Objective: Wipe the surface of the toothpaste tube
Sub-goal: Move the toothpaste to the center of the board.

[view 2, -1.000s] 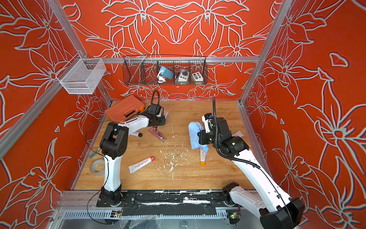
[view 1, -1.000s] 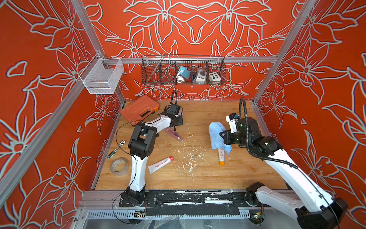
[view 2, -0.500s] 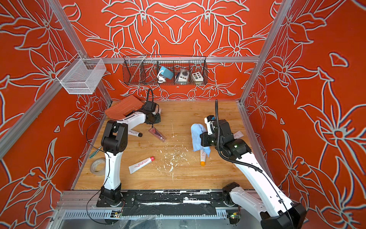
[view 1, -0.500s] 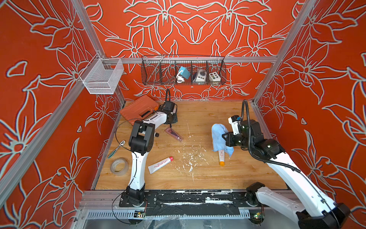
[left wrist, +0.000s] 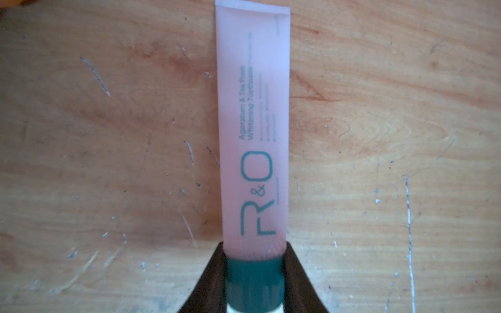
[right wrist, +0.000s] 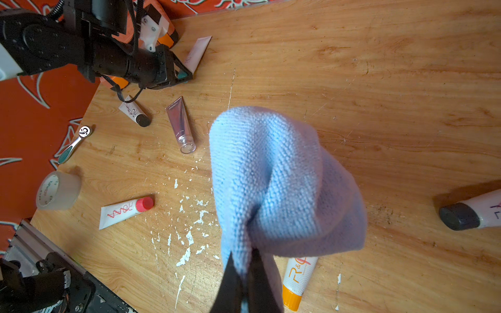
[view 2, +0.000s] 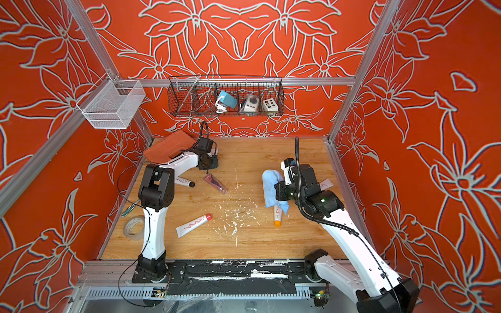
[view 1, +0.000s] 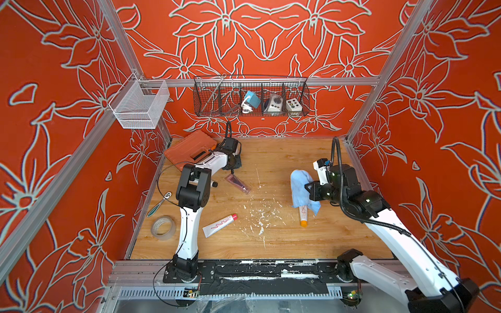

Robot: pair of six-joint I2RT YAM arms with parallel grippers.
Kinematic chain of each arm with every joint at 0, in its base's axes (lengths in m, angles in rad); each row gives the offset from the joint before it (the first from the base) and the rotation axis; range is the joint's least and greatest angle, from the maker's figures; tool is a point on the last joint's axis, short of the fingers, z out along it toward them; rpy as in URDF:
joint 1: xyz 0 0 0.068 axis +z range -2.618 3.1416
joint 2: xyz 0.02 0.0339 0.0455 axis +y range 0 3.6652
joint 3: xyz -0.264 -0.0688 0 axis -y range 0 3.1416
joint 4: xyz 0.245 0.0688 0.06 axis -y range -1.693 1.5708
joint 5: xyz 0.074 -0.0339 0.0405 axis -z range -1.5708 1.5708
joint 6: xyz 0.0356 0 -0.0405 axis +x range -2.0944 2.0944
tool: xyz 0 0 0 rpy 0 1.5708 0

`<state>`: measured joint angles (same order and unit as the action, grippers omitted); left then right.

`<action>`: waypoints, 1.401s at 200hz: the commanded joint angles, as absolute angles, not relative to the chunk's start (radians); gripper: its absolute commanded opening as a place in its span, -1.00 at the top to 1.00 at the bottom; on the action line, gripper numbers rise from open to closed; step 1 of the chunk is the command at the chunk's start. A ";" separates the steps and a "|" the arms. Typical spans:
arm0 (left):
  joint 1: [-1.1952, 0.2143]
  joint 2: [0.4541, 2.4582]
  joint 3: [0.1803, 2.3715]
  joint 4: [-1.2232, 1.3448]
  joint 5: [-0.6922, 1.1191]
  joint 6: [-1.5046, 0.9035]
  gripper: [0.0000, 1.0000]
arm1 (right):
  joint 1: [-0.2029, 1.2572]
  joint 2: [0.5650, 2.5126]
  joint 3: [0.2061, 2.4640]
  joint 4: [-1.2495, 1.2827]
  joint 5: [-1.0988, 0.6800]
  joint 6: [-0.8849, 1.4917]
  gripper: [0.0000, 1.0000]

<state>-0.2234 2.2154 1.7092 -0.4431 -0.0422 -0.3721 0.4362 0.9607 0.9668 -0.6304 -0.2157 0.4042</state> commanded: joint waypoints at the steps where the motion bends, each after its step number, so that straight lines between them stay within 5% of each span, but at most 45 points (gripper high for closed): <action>1: -0.221 2.198 1.745 -0.530 -0.062 -0.386 0.22 | 0.428 0.969 0.961 -0.642 -0.212 0.426 1.00; 37: -0.224 2.167 1.778 -0.596 -0.078 -0.378 -0.13 | 0.426 0.961 0.966 -0.646 -0.225 0.431 1.00; 169: -0.394 1.716 1.312 -0.485 -0.089 -0.533 -0.09 | 0.426 0.883 0.900 -0.615 -0.246 0.471 1.00; 280: -0.522 1.670 1.082 -0.398 -0.135 -0.652 -0.33 | 0.427 0.911 0.844 -0.555 -0.259 0.472 1.00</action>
<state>-0.5182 1.6691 1.0801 -0.4248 -0.1120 -0.6113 0.4305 0.9043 0.8562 -0.5865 -0.2474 0.4595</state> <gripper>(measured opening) 0.659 0.057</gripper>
